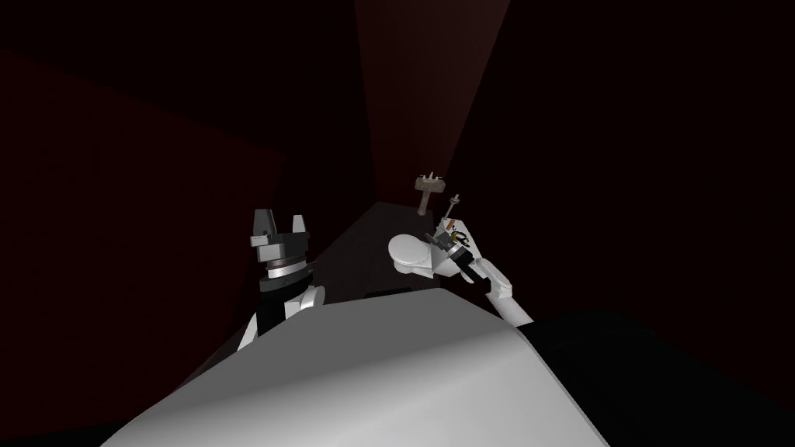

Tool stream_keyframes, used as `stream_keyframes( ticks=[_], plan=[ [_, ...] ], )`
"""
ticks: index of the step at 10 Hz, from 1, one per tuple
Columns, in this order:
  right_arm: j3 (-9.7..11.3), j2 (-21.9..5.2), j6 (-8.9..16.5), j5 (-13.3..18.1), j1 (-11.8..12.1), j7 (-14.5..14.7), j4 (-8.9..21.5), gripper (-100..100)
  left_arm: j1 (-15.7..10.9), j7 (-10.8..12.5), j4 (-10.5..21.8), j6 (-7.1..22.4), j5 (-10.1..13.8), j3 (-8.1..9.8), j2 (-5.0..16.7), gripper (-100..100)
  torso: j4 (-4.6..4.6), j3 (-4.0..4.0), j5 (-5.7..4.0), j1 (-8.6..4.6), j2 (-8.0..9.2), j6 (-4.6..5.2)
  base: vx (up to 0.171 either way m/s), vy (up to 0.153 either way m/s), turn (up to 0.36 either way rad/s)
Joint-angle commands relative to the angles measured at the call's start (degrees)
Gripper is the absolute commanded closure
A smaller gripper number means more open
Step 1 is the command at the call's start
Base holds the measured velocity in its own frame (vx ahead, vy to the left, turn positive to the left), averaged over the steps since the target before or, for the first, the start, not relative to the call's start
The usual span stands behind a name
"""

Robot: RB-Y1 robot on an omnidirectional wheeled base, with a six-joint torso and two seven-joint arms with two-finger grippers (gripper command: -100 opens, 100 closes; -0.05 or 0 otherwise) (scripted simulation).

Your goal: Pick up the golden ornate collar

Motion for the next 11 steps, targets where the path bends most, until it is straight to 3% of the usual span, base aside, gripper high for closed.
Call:
stream_keyframes(
  ticks=[1, 3, 5, 6, 8, 9, 11],
  plan=[
    [-0.18, -2.82, -0.02, 2.39, 0.26, 1.6, 1.83, -100, 0.0, 0.0, 0.0, 0.0, 0.0, 0.0, 0.0, 0, 0.0, 0.0, 0.0, 0.0, 0.0, 0.0, 0.0, 0.076, 0.038],
    [-0.17, -5.1, 0.17, 4.26, 0.36, 2.89, 3.47, -100, 0.0, 0.0, 0.0, 0.0, 0.0, 0.0, 0.0, 0, -0.02, -0.05, -0.02, -0.06, -0.07, -0.01, -0.006, 0.067, 0.036],
    [-0.02, -9.41, 0.6, 7.79, 0.72, 5.51, 6.57, -100, 0.0, 0.0, 0.0, 0.0, 0.0, 0.0, 0.0, 0, -0.02, -0.05, -0.04, -0.2, -0.08, -0.01, 0.0, 0.048, 0.037],
    [-0.02, -9.7, 0.6, 7.79, 0.72, 5.51, 6.84, -100, 0.0, 0.0, 0.0, 0.0, 0.0, 0.0, 0.0, 0, -0.03, -0.06, -0.05, -0.19, -0.09, 0.0, 0.006, 0.039, 0.006],
    [0.29, -13.57, 1.09, 11.01, 1.31, 8.14, 10.29, -100, 0.0, 0.0, 0.0, 0.0, 0.0, 0.01, 0.01, 0, -0.03, -0.07, -0.05, -0.23, -0.12, 0.0, 0.019, 0.039, 0.026],
    [0.29, -14.21, 1.09, 11.01, 1.31, 8.14, 10.29, -100, 0.0, 0.0, 0.0, 0.0, 0.0, 0.01, 0.01, 0, -0.04, -0.1, -0.06, -0.23, -0.17, 0.0, 0.017, 0.027, 0.008],
    [0.81, -17.91, 1.61, 13.9, 2.13, 10.72, 13.76, -100, 0.01, 0.0, 0.0, 0.0, 0.0, 0.01, 0.01, 0, -0.04, -0.1, -0.07, -0.31, -0.16, 0.0, 0.03, 0.017, 0.017]
  ],
)
